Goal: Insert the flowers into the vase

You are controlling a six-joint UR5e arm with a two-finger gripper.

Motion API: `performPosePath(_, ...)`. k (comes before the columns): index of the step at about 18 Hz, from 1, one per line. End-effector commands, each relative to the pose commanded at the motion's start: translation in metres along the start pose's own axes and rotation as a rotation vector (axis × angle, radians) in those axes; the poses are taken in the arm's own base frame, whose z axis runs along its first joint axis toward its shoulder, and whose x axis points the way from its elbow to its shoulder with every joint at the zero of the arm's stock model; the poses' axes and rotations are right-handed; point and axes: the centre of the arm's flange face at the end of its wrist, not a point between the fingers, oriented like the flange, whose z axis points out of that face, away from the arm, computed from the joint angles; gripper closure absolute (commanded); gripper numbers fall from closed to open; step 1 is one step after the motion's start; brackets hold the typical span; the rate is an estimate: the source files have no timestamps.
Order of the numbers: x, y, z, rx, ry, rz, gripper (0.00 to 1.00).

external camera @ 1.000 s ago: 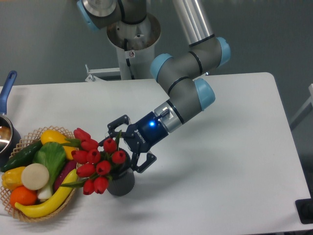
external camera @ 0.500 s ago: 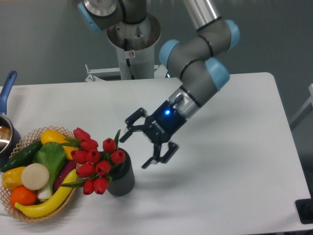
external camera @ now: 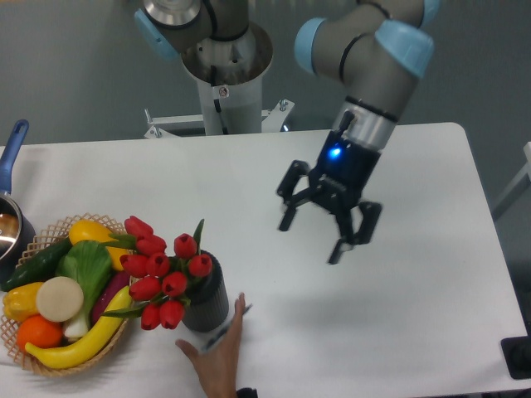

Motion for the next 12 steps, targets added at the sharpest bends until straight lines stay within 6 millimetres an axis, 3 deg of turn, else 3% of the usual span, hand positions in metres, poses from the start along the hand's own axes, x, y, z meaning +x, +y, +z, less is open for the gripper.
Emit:
performPosePath(3,0.001,0.012,-0.012,-0.126,0.026,0.149,0.00)
performPosePath(6,0.005,0.023,-0.025,-0.140,0.071,0.209,0.00)
performPosePath(9,0.004,0.054,-0.044,-0.156,0.137,0.292,0.00)
performPosePath(12,0.003,0.060,-0.050,-0.155,0.158,0.311,0.00)
